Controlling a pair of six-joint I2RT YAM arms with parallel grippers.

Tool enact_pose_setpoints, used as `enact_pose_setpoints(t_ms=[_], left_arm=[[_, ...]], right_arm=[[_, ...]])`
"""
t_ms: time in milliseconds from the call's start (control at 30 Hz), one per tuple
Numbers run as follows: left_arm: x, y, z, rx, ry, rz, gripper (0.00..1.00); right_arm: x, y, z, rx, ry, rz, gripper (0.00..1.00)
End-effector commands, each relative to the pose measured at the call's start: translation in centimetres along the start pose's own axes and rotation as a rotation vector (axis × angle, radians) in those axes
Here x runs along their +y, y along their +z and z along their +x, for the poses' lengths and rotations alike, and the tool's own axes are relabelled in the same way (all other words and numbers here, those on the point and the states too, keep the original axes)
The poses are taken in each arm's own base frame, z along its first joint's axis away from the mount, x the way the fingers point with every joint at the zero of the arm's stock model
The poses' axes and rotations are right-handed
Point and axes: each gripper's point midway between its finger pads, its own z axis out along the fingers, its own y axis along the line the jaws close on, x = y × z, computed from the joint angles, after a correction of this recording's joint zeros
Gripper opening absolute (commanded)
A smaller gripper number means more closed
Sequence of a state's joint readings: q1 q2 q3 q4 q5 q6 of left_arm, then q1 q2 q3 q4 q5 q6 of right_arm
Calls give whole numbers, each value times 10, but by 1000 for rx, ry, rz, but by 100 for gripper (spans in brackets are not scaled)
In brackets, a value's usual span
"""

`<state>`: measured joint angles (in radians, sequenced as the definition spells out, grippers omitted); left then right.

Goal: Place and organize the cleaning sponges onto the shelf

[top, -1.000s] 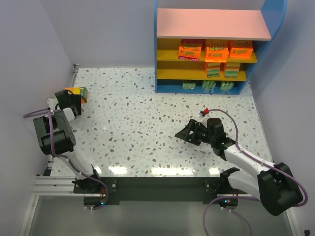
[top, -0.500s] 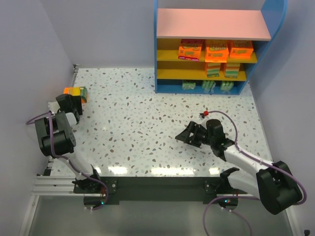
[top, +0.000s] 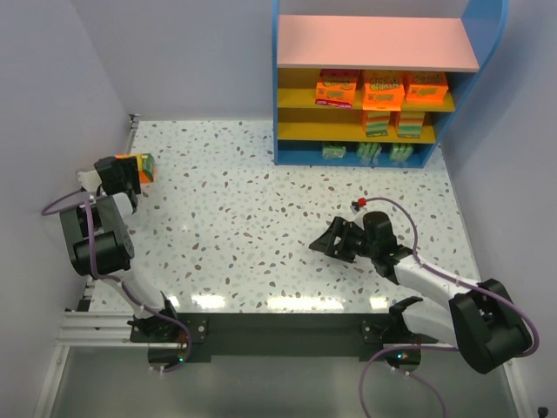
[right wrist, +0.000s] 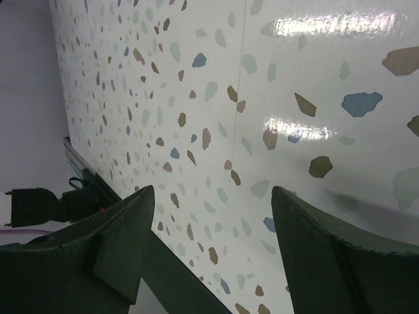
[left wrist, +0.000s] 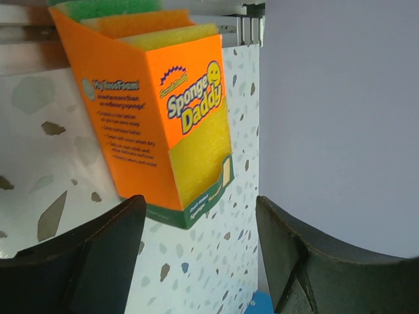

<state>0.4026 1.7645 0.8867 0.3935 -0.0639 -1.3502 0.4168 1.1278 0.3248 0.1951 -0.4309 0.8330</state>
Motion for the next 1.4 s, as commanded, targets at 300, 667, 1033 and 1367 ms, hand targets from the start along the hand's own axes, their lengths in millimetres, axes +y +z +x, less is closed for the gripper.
enact_pose_setpoints(t_ms=[300, 667, 1033, 1367], left_arm=[[-8, 29, 12, 27, 47, -63, 67], [17, 33, 30, 103, 84, -136, 44], [-5, 13, 97, 324, 213, -39, 12], [11, -47, 172, 570, 429, 55, 0]], right_arm=[[2, -1, 2, 4, -11, -22, 75], [-3, -4, 7, 6, 5, -13, 74], [0, -3, 5, 1, 7, -21, 73], [3, -2, 3, 3, 4, -26, 73]])
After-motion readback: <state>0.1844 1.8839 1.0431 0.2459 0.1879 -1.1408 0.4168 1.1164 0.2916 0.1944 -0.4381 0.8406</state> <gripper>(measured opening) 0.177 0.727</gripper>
